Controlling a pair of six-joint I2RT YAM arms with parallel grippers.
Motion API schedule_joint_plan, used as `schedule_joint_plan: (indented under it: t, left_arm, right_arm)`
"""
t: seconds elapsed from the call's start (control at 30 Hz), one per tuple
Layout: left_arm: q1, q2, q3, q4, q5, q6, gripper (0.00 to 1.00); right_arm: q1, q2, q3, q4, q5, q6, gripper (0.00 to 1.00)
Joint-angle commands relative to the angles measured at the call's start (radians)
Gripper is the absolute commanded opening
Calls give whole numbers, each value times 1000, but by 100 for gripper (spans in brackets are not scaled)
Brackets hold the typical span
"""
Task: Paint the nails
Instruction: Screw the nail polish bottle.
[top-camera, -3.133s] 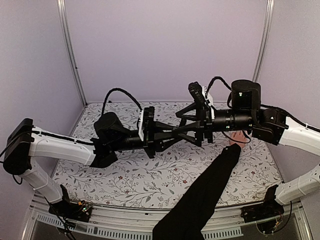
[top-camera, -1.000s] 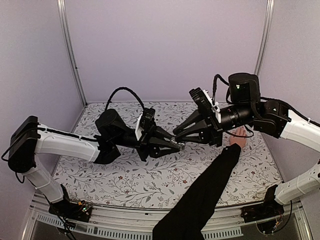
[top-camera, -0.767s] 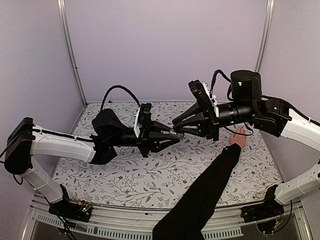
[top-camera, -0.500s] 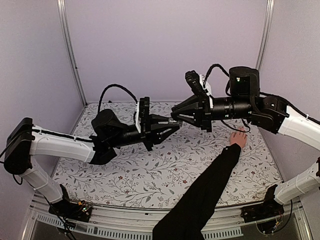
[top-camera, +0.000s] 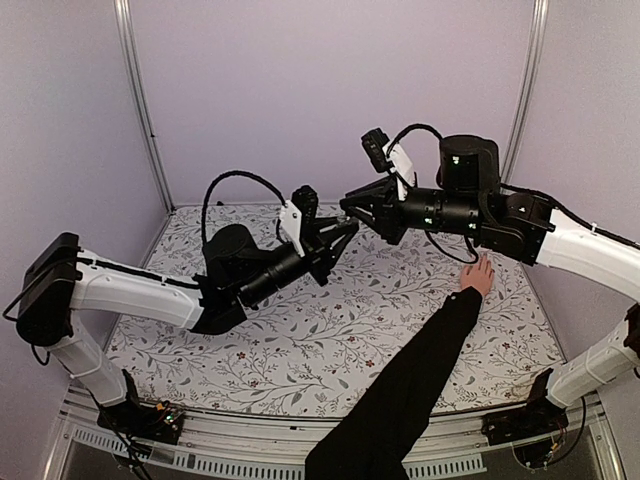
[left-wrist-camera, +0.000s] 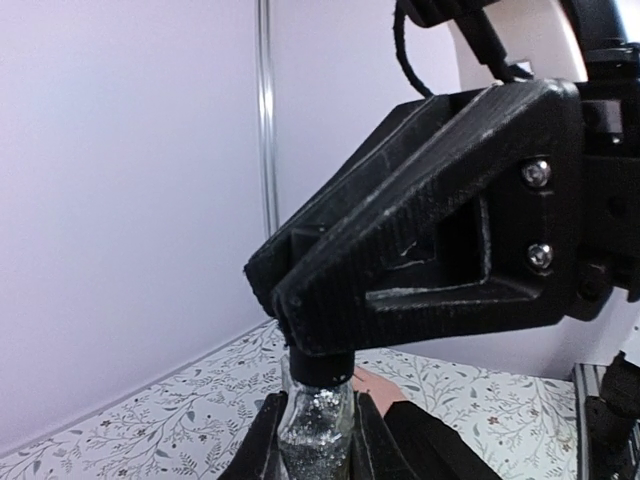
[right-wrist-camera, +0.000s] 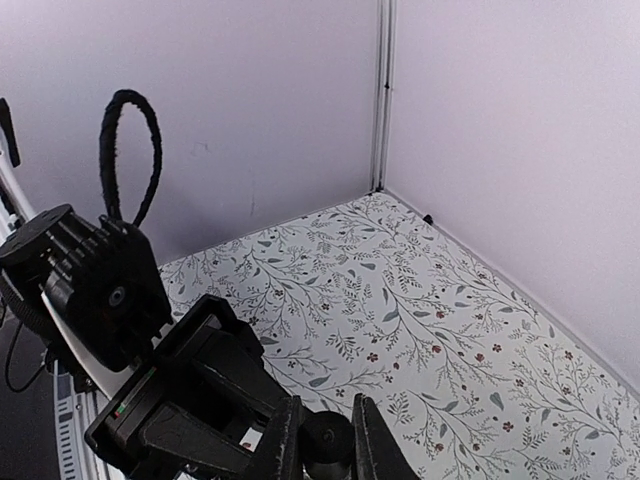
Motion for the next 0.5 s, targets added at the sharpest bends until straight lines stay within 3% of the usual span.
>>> schedule_joint_plan:
  t: [0.0, 0.27, 0.47]
  left_arm:
    - [-23, 52, 75, 84, -216, 60, 0]
    - [-76, 147, 138, 160, -350, 199, 0]
    - [-94, 170, 150, 167, -341, 233, 0]
  right_arm:
    - [43, 57, -29, -44, 5, 85, 1]
    - [43, 85, -37, 6, 85, 138, 2]
    - [43, 77, -49, 24, 99, 150, 3]
